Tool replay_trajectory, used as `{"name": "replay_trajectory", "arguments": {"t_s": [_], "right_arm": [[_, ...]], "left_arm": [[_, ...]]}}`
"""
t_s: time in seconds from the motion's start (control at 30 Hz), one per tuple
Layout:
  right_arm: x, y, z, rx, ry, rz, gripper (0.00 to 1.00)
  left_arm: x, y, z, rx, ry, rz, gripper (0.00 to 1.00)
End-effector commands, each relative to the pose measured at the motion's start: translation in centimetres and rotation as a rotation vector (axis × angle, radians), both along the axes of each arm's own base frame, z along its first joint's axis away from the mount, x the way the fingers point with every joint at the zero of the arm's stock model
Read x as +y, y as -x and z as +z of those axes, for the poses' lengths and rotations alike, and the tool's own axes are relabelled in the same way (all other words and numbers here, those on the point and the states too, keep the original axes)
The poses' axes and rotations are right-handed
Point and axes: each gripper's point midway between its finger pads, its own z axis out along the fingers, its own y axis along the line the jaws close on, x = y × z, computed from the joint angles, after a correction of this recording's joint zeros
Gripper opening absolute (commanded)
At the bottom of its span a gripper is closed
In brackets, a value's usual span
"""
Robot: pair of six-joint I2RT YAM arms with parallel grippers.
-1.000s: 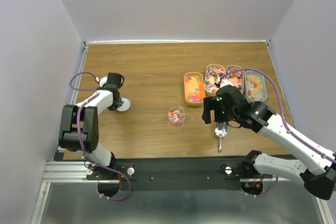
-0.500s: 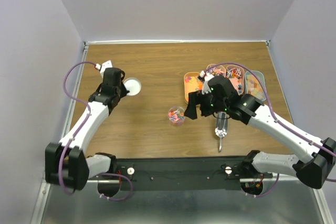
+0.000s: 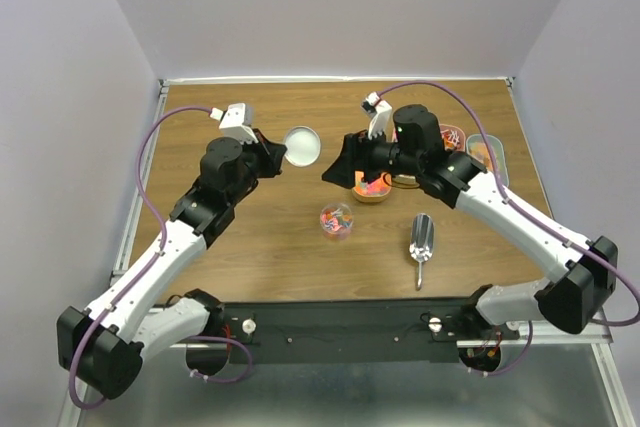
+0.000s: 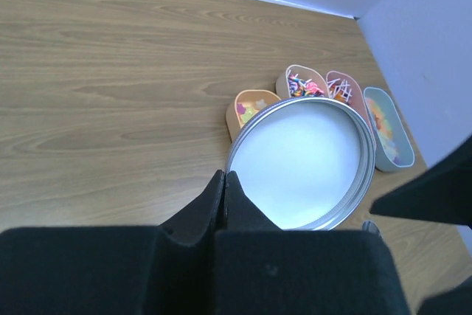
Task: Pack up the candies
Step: Pick up the bottle lid at the center of the board.
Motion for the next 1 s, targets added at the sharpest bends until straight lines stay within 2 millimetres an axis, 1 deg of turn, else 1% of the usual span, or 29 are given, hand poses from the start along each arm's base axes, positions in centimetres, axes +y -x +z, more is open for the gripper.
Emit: {"name": "replay_trajectory", "arguments": {"t_s": [0.0, 0.03, 0.07, 0.1, 0.17, 0.2, 0.23, 0.3, 0.33, 0.37, 0.4, 0.43, 0.47, 0.53, 0.57, 0.63, 0.67, 0.73, 0.77, 0.83, 0.87, 0.9, 0.93, 0.97], "right_arm": [[1.2, -1.6, 1.8, -0.039, -0.076, 0.008, 0.85], [1.4, -1.9, 1.6, -0.03, -0.08, 0.008, 0.84], [1.7, -1.8, 1.8, -0.029, -0.09, 0.019, 0.83], [2.0, -2.0, 2.6, -0.044, -0.108, 0.025, 0.83], [2.5, -2.3, 2.6, -0.035, -0.111, 0.036, 0.81], [2.6, -2.3, 2.6, -0.034, -0.112, 0.044, 0.79], [2.8, -2.4, 3.0, -0.04, -0.119, 0.049, 0.78], [3.2, -2.7, 2.8, -0.033, -0.117, 0.057, 0.76], [3.2, -2.8, 3.0, -0.037, -0.12, 0.059, 0.74], [3.5, -2.8, 2.6, -0.029, -0.117, 0.066, 0.7], [3.5, -2.9, 2.6, -0.028, -0.117, 0.066, 0.69], [3.6, -2.9, 2.5, -0.027, -0.117, 0.072, 0.66], [3.7, -2.9, 2.3, -0.023, -0.116, 0.075, 0.58], [3.7, -2.9, 2.2, -0.024, -0.114, 0.077, 0.5], [3.8, -3.0, 2.2, -0.026, -0.112, 0.078, 0.4], [3.7, -3.0, 2.2, -0.033, -0.111, 0.077, 0.34], [3.7, -3.1, 2.2, -0.037, -0.107, 0.075, 0.25], [3.5, -3.0, 2.0, -0.046, -0.1, 0.076, 0.19], [3.4, -3.0, 1.9, -0.052, -0.096, 0.075, 0.12], [3.1, -3.2, 1.2, -0.066, -0.071, 0.072, 0.08], [2.9, -3.1, 1.1, -0.078, -0.066, 0.072, 0.05], [2.6, -3.3, 0.8, -0.086, -0.052, 0.057, 0.04], [2.2, -3.3, -0.1, -0.098, -0.026, 0.056, 0.04], [1.9, -3.2, -0.1, -0.115, -0.016, 0.049, 0.02]], "left_arm": [[-1.2, 0.9, 1.6, -0.072, 0.012, -0.06, 0.0], [-1.5, 0.8, 2.3, -0.094, 0.023, -0.064, 0.0], [-1.5, 0.8, 2.2, -0.096, 0.019, -0.059, 0.0], [-1.8, 1.0, 2.3, -0.1, 0.017, -0.067, 0.0], [-1.9, 1.0, 2.0, -0.097, 0.011, -0.063, 0.0], [-2.1, 1.0, 2.2, -0.104, 0.013, -0.064, 0.0], [-2.3, 1.1, 2.1, -0.102, 0.014, -0.067, 0.0], [-2.4, 1.0, 2.2, -0.108, 0.013, -0.062, 0.0], [-2.5, 1.1, 2.2, -0.107, 0.015, -0.066, 0.0], [-2.6, 1.0, 2.1, -0.109, 0.011, -0.063, 0.0], [-2.7, 1.1, 2.3, -0.113, 0.014, -0.066, 0.0], [-2.7, 1.1, 2.2, -0.114, 0.012, -0.067, 0.0], [-2.9, 1.1, 2.2, -0.115, 0.01, -0.072, 0.0], [-3.0, 1.2, 2.0, -0.114, 0.008, -0.075, 0.0], [-3.1, 1.2, 1.9, -0.113, 0.007, -0.077, 0.0], [-3.1, 1.2, 1.6, -0.108, 0.002, -0.079, 0.0], [-3.1, 1.2, 1.6, -0.107, 0.001, -0.077, 0.0], [-3.2, 1.3, 1.4, -0.105, -0.002, -0.08, 0.0], [-3.2, 1.3, 1.4, -0.103, 0.004, -0.081, 0.0], [-3.3, 1.4, 1.5, -0.099, 0.012, -0.087, 0.09], [-3.4, 1.5, 1.6, -0.097, 0.019, -0.091, 0.15], [-3.5, 1.6, 1.6, -0.089, 0.031, -0.093, 0.25], [-3.5, 1.7, 1.8, -0.086, 0.04, -0.095, 0.31], [-3.6, 1.8, 1.8, -0.081, 0.049, -0.099, 0.37]]}}
